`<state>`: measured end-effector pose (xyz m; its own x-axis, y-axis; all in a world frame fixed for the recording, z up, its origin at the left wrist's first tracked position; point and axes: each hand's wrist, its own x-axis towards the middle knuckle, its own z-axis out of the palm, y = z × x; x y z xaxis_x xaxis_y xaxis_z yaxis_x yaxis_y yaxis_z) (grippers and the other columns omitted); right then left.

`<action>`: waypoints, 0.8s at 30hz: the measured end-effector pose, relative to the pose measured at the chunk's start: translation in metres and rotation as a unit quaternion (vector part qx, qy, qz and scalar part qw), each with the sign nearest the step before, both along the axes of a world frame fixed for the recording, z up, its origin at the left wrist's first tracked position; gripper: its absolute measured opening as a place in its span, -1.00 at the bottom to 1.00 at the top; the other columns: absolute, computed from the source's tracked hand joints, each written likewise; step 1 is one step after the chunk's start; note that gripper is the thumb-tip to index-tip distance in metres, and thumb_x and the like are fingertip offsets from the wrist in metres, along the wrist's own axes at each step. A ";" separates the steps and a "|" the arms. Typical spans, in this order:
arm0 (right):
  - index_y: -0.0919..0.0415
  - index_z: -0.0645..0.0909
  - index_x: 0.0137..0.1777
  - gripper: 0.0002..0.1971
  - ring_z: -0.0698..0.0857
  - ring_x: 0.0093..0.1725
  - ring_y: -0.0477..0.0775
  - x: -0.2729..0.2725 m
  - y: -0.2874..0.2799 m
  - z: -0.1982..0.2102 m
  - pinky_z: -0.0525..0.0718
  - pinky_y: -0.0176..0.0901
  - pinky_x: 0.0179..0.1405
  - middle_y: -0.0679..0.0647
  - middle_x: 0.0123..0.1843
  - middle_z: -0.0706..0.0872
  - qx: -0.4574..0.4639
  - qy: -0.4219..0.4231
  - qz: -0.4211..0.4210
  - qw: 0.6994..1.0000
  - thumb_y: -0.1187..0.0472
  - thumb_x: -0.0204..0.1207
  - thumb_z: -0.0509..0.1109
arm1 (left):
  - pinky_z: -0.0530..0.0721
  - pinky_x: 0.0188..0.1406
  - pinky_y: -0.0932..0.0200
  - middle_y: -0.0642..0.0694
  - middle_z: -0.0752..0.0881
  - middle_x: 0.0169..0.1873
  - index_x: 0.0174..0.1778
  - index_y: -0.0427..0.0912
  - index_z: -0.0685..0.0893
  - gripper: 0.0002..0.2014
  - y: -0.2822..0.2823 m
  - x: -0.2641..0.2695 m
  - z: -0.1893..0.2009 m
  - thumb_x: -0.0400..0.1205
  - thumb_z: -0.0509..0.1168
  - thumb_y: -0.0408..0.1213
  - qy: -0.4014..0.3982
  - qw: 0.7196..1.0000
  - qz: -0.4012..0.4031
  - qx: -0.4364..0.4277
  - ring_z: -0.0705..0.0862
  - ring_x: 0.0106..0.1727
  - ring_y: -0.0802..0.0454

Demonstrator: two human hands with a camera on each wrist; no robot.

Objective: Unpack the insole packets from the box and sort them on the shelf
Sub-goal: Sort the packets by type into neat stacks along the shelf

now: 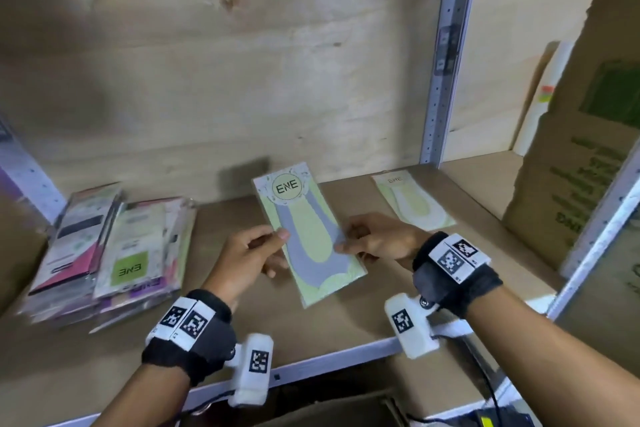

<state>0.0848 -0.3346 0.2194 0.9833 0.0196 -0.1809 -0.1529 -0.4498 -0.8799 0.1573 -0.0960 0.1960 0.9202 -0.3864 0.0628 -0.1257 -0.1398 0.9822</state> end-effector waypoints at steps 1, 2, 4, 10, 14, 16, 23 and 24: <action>0.50 0.63 0.17 -0.61 0.59 -0.21 0.13 0.001 -0.001 -0.001 0.58 -0.14 -0.29 0.22 -0.12 0.63 0.018 0.002 -0.004 1.000 0.16 0.55 0.52 | 0.59 -0.54 0.30 -0.46 0.77 -0.02 0.12 -0.35 0.76 -0.72 0.001 0.001 -0.002 0.63 0.45 -0.19 0.016 1.000 -0.009 0.002 0.77 -0.35 -0.01; 0.51 0.63 0.19 -0.60 0.58 -0.21 0.15 0.002 -0.003 -0.002 0.58 -0.15 -0.31 0.24 -0.13 0.64 0.037 0.003 -0.009 0.999 0.16 0.55 0.53 | 0.62 -0.51 0.29 -0.43 0.78 0.01 0.15 -0.34 0.74 -0.71 0.000 0.003 -0.004 0.63 0.45 -0.20 0.033 0.999 -0.027 0.006 0.78 -0.34 -0.02; 0.50 0.64 0.19 -0.61 0.58 -0.26 0.16 0.004 -0.007 -0.008 0.59 -0.15 -0.36 0.25 -0.13 0.66 0.077 0.004 -0.025 0.997 0.19 0.53 0.54 | 0.69 -0.38 0.26 -0.31 0.82 -0.03 0.20 -0.27 0.73 -0.72 -0.004 0.004 -0.005 0.61 0.47 -0.24 0.053 0.996 -0.075 0.020 0.77 -0.30 0.00; 0.30 0.56 0.02 -0.70 0.53 -0.50 0.04 0.010 -0.029 -0.019 0.56 -0.11 -0.46 0.02 -0.44 0.56 0.117 -0.020 -0.121 0.985 0.32 0.42 0.62 | 0.70 -0.21 0.11 -0.23 0.80 -0.16 0.23 -0.29 0.73 -0.69 -0.039 0.006 -0.007 0.57 0.51 -0.36 0.064 0.996 -0.060 0.026 0.71 -0.32 -0.05; 0.25 0.53 -0.01 -0.72 0.48 -0.52 0.05 0.013 -0.056 -0.012 0.49 -0.17 -0.53 0.08 -0.38 0.55 0.131 -0.023 -0.133 0.982 0.50 0.41 0.52 | 0.75 -0.09 0.11 -0.19 0.84 -0.02 0.18 -0.29 0.70 -0.73 -0.078 0.016 0.001 0.58 0.51 -0.36 0.030 0.998 -0.027 0.058 0.77 -0.13 -0.02; 0.21 0.55 -0.05 -0.72 0.46 -0.53 0.05 0.013 -0.072 -0.012 0.45 -0.19 -0.56 0.13 -0.32 0.58 0.129 -0.032 -0.151 0.979 0.52 0.39 0.51 | 0.80 -0.08 0.11 -0.17 0.79 0.01 0.15 -0.27 0.62 -0.76 -0.101 0.022 0.007 0.62 0.47 -0.34 0.030 0.997 -0.036 0.063 0.79 -0.07 -0.03; 0.09 0.62 -0.14 -0.76 0.68 -0.15 0.13 0.020 -0.128 -0.018 0.70 0.05 -0.06 0.13 -0.09 0.77 0.003 -0.045 -0.252 0.967 0.34 0.33 0.61 | 0.78 -0.47 0.27 -0.14 0.68 -0.22 0.03 -0.31 0.52 -0.80 -0.179 0.043 0.013 0.66 0.42 -0.34 0.042 0.989 -0.050 0.133 0.71 -0.39 0.01; 0.07 0.63 -0.15 -0.76 0.69 -0.09 0.13 0.021 -0.135 -0.019 0.71 0.01 -0.02 0.12 -0.06 0.78 -0.011 -0.045 -0.268 0.962 0.32 0.33 0.62 | 0.78 -0.47 0.28 -0.13 0.69 -0.24 -0.04 -0.28 0.53 -0.83 -0.190 0.044 0.012 0.66 0.42 -0.34 0.044 0.987 -0.053 0.142 0.73 -0.39 0.02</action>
